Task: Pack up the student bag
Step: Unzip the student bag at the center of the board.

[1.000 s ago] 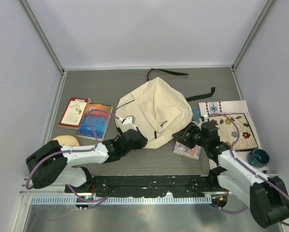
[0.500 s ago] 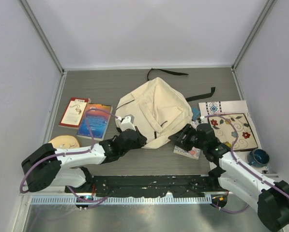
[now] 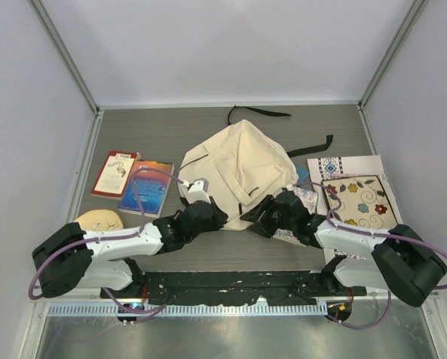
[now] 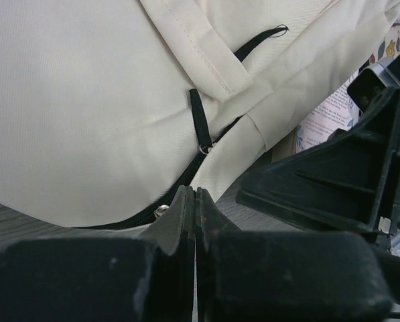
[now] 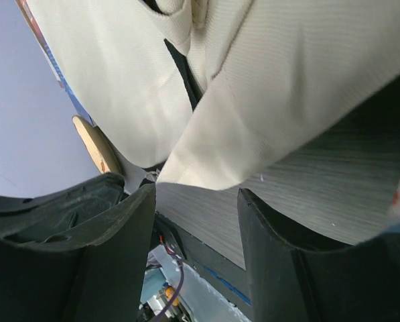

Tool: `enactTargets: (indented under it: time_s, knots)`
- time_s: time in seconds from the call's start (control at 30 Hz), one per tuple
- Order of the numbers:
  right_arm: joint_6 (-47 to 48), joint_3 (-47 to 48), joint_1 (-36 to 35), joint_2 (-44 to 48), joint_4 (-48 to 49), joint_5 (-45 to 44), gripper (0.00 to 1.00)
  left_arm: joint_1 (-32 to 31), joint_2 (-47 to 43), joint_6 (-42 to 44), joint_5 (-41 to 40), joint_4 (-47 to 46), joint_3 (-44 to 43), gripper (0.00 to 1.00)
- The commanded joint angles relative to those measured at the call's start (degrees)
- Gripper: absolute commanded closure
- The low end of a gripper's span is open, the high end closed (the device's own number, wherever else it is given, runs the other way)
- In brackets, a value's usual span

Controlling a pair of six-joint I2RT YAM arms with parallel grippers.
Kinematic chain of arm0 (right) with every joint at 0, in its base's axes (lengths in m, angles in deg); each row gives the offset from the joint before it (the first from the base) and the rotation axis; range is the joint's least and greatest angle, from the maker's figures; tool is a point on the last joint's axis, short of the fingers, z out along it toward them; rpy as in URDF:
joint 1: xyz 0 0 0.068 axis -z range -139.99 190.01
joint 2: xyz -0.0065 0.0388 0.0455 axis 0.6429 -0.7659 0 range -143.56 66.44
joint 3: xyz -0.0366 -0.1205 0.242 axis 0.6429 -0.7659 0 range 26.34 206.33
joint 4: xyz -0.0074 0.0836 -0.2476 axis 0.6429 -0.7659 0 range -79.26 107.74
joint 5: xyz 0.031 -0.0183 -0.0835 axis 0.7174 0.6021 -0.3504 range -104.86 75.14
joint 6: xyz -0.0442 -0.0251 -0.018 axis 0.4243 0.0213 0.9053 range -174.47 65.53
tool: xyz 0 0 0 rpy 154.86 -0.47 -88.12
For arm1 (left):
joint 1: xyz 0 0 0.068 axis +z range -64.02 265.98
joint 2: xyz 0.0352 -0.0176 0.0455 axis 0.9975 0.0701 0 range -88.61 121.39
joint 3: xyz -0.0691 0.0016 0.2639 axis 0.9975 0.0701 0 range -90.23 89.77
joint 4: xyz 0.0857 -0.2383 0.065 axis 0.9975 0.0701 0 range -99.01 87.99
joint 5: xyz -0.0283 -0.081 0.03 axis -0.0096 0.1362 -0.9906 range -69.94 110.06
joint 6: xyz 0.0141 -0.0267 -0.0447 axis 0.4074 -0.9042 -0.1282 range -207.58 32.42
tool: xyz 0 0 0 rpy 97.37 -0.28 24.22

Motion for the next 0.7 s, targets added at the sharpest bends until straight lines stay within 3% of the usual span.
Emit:
enactTargets:
  time_s: [0.0,0.33,0.43,0.47,0.57,0.67]
  knots:
    - [-4.0,3.6,-0.7,-4.7,7.4,-2.3,0.42,-0.4,-2.2,2.0,-0.2,-0.6,-1.8,1.00]
    - [-4.8,3.7,-0.8,-9.1,10.3,-5.4,0.46,-0.4,-2.4,3.5,1.8,-1.6,-1.6,1.00]
    - [-4.1,4.1,-0.7,-10.1,11.9,-5.0,0.56,-0.4,-2.2,2.9,2.8,-2.7,-1.0,1.00]
    - [-4.1,4.1,-0.7,-10.6,11.6,-5.5,0.64,-0.4,-2.2,2.7,3.0,-2.7,-1.0,1.00]
    - [-4.5,4.0,-0.7,-10.6,11.5,-7.2,0.78,-0.4,-2.3,1.7,3.6,-2.8,-0.4,1.00]
    - [-4.2,4.5,-0.7,-8.9,8.4,-9.1,0.88,-0.4,-3.1,0.7,4.7,-1.3,-0.6,1.00]
